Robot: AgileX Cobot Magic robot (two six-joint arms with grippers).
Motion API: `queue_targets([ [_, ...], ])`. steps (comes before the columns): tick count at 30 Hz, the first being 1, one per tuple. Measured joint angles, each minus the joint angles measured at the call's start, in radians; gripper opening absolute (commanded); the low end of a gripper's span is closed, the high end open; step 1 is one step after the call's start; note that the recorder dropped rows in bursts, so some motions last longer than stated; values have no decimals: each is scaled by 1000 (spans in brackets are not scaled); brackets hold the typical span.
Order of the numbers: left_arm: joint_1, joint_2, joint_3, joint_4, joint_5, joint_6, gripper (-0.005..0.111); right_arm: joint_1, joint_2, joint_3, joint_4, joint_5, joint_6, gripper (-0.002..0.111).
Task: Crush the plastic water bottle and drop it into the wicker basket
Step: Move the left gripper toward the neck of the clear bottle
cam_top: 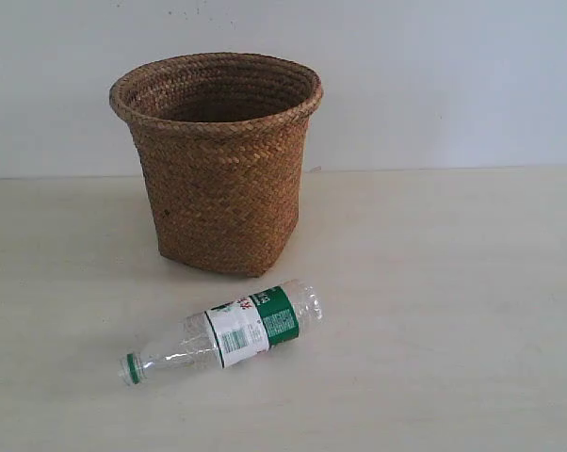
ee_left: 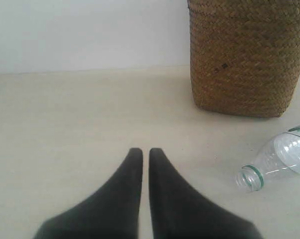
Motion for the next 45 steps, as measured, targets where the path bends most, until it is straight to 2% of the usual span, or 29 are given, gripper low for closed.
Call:
queue_targets([
  [13,0,0,0,-11,-12,0,4,0,0,0,0,0,0,0],
  [16,0,0,0,-70,-85,-2,4,0,0,0,0,0,0,0],
  [19,0,0,0,-201,-192,-32,4,0,0,0,0,0,0,0],
  [22,0,0,0,-299,-231,-56,4,0,0,0,0,0,0,0],
  [35,0,0,-5,-386,-323,-220,4,0,0,0,0,0,0,0],
  [38,-14,5,-72,-380,-294,-227,4,0,0,0,0,0,0,0],
  [40,-39,51,-163,-371,-263,-194,4,0,0,0,0,0,0,0],
  [43,-81,187,-314,-371,-163,-90,4,0,0,0,0,0,0,0],
  [45,-109,323,-426,-382,-51,35,4,0,0,0,0,0,0,0],
])
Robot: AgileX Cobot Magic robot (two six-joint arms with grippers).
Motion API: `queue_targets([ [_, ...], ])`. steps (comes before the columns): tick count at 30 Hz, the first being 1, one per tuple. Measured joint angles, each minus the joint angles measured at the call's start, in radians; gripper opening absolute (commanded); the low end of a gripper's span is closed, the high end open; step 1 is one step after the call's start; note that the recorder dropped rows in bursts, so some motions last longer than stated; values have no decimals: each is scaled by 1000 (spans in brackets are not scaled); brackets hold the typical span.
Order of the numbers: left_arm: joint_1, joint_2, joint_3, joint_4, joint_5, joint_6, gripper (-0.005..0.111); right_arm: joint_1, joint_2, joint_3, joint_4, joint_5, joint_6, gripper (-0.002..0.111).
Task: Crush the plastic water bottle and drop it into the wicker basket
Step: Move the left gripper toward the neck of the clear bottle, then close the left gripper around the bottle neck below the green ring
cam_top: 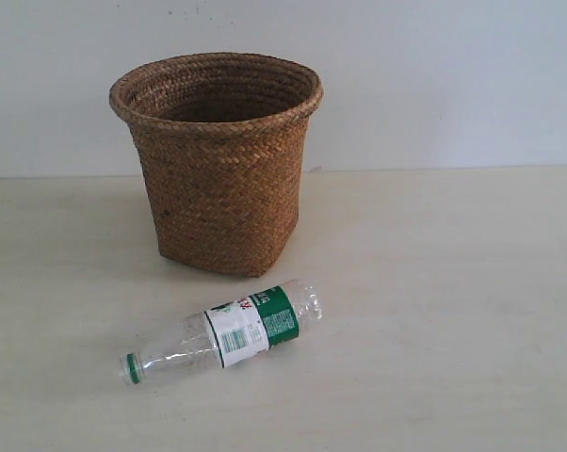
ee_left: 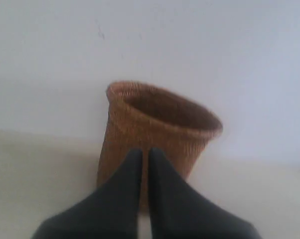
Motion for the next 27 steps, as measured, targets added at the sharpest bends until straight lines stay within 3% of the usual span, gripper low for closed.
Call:
queue_targets([
  [1,-9,60,-54,-10,68,90,4,0,0,0,0,0,0,0],
  [2,-24,219,-154,-39,216,296,4,0,0,0,0,0,0,0],
  [5,-31,451,-260,-114,384,558,4,0,0,0,0,0,0,0],
  [9,-33,695,-329,-152,500,759,11,0,0,0,0,0,0,0],
  [10,-33,756,-333,-149,506,792,18,0,0,0,0,0,0,0],
  [13,-33,960,-335,-125,493,874,59,0,0,0,0,0,0,0],
  [14,-33,1034,-340,-121,484,910,62,0,0,0,0,0,0,0],
  [19,-35,1193,-401,-127,472,955,61,0,0,0,0,0,0,0],
  [23,-131,1247,-408,-110,395,1012,61,0,0,0,0,0,0,0],
  [27,-189,1323,-412,41,348,974,61,0,0,0,0,0,0,0],
])
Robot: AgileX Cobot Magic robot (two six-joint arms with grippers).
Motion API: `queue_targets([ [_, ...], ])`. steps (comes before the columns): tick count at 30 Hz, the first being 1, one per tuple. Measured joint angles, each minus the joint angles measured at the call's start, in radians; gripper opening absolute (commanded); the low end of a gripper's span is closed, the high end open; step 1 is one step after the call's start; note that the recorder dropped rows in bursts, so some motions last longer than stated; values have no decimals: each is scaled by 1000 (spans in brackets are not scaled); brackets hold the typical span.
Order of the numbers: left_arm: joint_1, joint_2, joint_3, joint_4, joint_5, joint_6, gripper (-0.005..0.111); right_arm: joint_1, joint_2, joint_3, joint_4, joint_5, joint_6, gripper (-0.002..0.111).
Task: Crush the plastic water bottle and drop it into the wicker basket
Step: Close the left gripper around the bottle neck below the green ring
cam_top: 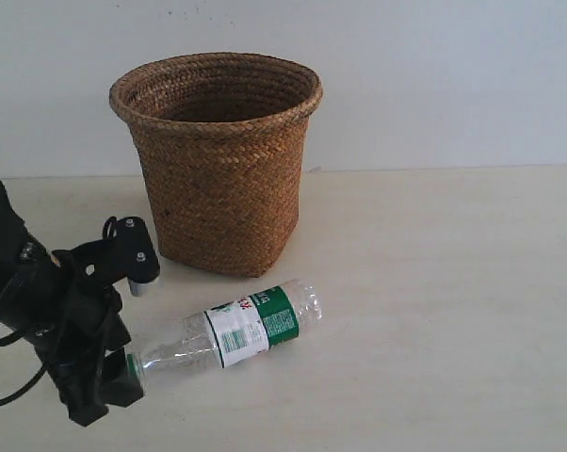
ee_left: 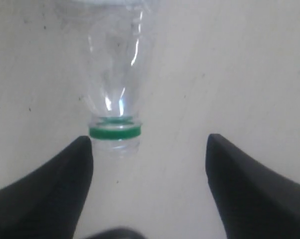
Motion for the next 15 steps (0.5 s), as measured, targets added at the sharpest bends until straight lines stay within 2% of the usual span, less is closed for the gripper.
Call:
queue_targets([
  [3,-2,48,0,127,-7,-55,61,0,0,0,0,0,0,0],
  [5,-2,55,0,147,-33,-63,61,0,0,0,0,0,0,0],
  [15,-3,80,-6,142,-101,-68,61,0,0,0,0,0,0,0],
])
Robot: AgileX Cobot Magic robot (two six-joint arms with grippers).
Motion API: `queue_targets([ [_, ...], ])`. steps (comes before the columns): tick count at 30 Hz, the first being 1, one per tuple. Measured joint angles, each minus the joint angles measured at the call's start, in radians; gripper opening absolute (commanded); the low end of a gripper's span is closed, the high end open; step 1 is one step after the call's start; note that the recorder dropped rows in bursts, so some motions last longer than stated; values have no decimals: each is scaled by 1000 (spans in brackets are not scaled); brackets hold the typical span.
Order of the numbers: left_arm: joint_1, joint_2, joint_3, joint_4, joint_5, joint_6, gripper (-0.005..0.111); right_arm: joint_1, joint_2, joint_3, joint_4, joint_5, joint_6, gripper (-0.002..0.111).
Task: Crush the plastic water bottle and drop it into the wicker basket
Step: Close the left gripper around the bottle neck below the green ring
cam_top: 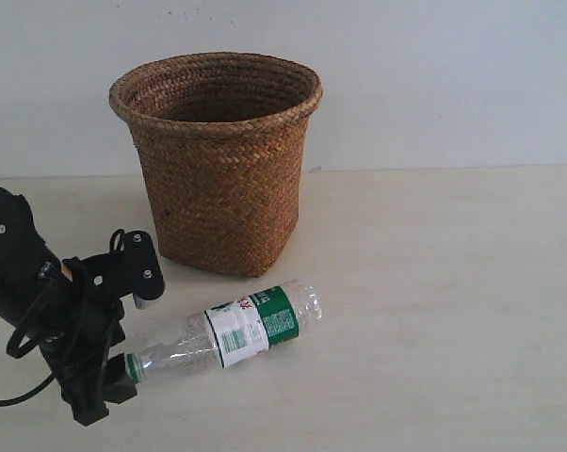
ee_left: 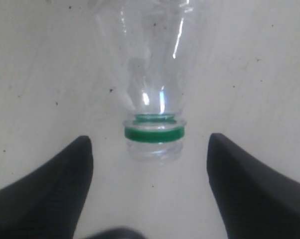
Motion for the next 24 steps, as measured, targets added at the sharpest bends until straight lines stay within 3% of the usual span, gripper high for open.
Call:
queue_targets([
  [9,0,32,-8,-2,-26,0,61,0,0,0,0,0,0,0],
  [19,-12,47,-11,-37,-58,11,52,0,0,0,0,17,0,0],
  [21,-20,49,-11,-38,-60,26,47,0,0,0,0,17,0,0],
  [24,-27,49,-11,-39,-60,33,31,0,0,0,0,17,0,0],
])
